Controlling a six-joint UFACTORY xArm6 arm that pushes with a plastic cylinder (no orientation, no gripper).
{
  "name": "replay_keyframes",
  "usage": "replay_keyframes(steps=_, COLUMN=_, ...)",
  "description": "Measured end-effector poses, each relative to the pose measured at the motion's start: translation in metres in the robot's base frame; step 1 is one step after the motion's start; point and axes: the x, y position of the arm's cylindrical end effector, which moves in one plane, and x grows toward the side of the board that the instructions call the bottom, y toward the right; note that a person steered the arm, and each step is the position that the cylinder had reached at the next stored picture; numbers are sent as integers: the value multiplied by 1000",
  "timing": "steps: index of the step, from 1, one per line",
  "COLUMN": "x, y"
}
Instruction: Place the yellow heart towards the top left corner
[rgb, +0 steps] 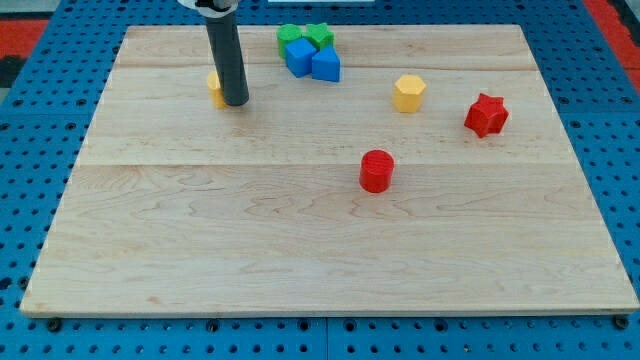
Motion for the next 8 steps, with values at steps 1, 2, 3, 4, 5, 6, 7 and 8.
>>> replay_keyframes(steps=1, x=-35, y=-16)
replay_keyframes(steps=2, x=-59, y=-31)
replay_keyframes(steps=3, x=-63, y=-24)
replay_keyframes(steps=4, x=-41, y=-7)
replay_keyframes(steps=5, x=-66, y=-56)
replay_keyframes(steps=6, x=-78, y=-61)
replay_keyframes(steps=7, x=-52, y=-37)
replay_keyframes(steps=8, x=-58, y=-77)
